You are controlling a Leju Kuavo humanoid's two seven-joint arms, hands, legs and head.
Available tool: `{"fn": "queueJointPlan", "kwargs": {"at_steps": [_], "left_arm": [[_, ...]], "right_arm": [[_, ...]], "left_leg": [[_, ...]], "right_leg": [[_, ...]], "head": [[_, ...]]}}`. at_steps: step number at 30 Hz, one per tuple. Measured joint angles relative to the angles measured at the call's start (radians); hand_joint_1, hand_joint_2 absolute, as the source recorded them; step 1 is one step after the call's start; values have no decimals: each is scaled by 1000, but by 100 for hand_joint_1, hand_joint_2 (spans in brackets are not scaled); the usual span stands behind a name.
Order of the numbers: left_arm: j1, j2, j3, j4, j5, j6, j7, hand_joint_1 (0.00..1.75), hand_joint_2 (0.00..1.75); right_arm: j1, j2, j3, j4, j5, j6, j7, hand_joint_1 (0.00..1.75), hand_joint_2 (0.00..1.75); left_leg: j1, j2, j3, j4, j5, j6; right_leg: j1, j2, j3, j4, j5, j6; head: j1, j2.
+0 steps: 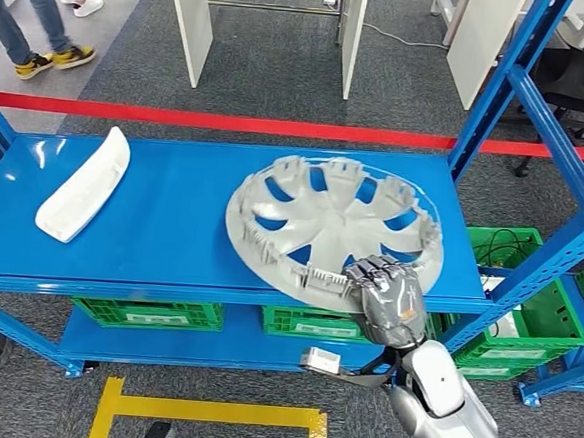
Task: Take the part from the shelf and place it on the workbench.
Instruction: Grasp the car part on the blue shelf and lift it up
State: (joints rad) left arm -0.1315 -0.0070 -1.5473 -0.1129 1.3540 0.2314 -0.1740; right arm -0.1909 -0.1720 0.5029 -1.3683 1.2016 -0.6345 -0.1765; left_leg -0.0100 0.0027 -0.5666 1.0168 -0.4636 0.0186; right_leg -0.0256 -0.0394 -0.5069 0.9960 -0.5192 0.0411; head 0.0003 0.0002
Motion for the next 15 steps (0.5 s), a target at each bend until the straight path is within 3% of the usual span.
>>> {"fn": "queueJointPlan", "kwargs": {"at_steps": [6, 15], "left_arm": [[2, -1, 0, 0, 10, 8, 0, 0, 0], [3, -2, 0, 0, 25, 19, -11, 0, 0]], "right_arm": [[71, 26, -61, -133, 76, -19, -25, 175, 175], [147, 104, -172, -283, 105, -19, -169, 175, 175]], "left_leg": [[0, 0, 0, 0, 0, 0], [0, 0, 0, 0, 0, 0]], "right_leg": [[0, 0, 0, 0, 0, 0], [0, 0, -1, 0, 0, 0]], "head": [[0, 0], [0, 0]]}}
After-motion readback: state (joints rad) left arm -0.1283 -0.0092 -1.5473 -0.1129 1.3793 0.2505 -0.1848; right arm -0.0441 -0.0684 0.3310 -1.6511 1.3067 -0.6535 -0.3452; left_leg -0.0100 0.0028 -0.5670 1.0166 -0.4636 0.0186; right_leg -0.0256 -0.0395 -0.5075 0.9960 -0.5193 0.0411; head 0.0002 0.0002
